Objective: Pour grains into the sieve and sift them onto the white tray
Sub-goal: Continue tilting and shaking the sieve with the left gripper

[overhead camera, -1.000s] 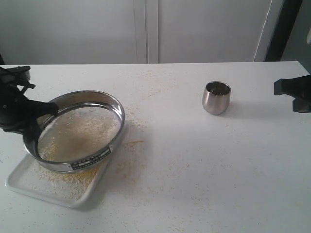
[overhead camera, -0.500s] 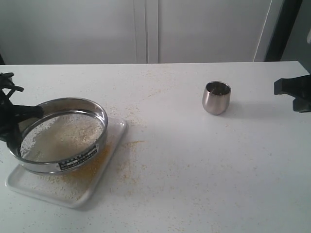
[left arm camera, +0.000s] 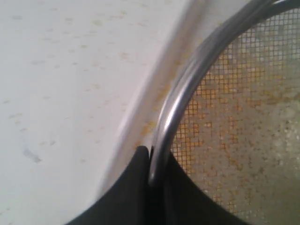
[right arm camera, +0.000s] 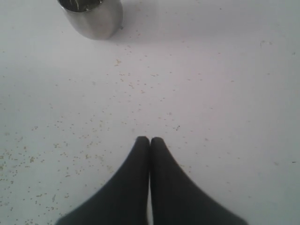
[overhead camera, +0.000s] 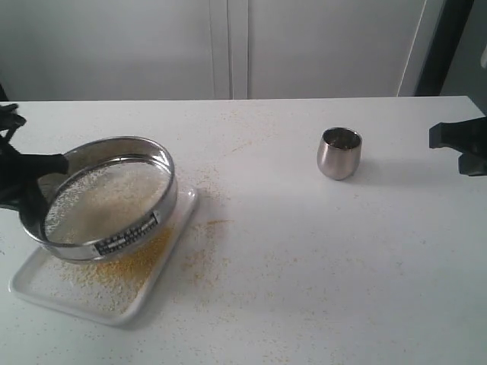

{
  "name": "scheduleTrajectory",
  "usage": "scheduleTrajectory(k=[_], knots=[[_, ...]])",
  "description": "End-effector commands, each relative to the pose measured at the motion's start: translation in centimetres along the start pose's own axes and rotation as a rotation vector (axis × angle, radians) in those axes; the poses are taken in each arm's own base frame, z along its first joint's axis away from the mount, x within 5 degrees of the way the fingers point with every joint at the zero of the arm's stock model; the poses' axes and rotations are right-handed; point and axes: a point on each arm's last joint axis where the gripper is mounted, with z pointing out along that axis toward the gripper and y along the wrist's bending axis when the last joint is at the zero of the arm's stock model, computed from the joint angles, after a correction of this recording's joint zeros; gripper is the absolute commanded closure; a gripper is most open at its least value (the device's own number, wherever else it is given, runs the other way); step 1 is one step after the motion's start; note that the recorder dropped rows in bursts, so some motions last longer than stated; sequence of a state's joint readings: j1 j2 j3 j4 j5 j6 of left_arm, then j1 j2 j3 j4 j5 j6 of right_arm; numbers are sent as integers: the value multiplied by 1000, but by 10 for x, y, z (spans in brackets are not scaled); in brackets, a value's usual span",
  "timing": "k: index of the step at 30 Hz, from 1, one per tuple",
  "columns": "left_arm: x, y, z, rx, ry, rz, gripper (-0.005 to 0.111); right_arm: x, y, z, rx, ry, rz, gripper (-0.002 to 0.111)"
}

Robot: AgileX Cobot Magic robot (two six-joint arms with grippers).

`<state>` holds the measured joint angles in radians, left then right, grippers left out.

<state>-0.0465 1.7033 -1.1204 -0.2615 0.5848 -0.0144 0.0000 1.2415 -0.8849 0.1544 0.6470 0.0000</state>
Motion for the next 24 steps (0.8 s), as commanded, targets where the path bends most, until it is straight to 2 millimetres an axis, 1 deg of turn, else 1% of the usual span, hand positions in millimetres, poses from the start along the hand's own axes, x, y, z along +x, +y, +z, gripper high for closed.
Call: scheduleTrajectory(k=[1,4,5,6,7,8,9,10,11,13,14,15,16,17,18,19,20,21,22,23,24], knots=[[-3,-23,-4,9,-68,170,107,0,-2,-1,4,-13,3,108],[-4,-4,0,-33,-42,-59,107,0,-2,-1,4,-13,3,108],[-2,-4,0,-21,-17,-109,107,0,-2,-1,4,-13,3,108],[0,-6,0,-13,2,-90,107,0,-2,-1,4,-13,3,108],[1,-12,-1,-6,7,-6,107,0,-2,-1,4,-13,3,108],[1,-16,1,-16,-13,117,107,0,-2,-1,4,-16,3,108],[1,-16,3,-37,-22,198,107,0,-2,-1,4,-16,3,108],[0,-14,4,-61,-42,225,107,-1,-2,-1,4,-19,3,108],[-1,-7,5,-87,-55,177,107,-1,-2,-1,4,-21,3,108],[0,5,6,-93,-48,-70,107,-1,-2,-2,4,-23,3,108],[2,7,6,-87,-28,-155,107,-1,-2,-2,4,-28,3,108],[7,-1,8,-57,16,-118,107,-1,-2,-2,4,-28,3,108],[9,-9,10,-48,32,-16,107,-1,-2,-2,4,-28,3,108],[10,-20,13,-58,28,204,107,-1,-2,-2,4,-28,3,108],[10,-20,14,-82,7,277,107,-1,-2,-2,4,-28,3,108],[5,-9,14,-117,-48,149,107,-1,-2,-2,4,-28,3,108],[3,0,15,-125,-60,27,107,-1,-2,-2,4,-28,3,108],[3,12,14,-126,-50,-162,107,-1,-2,-2,4,-28,3,108],[5,13,13,-123,-29,-197,107,-1,-2,-2,4,-28,3,108],[8,8,14,-112,12,-126,107,-1,-2,-2,4,-28,3,108],[11,1,14,-105,28,-13,107,-1,-2,-2,4,-28,3,108]])
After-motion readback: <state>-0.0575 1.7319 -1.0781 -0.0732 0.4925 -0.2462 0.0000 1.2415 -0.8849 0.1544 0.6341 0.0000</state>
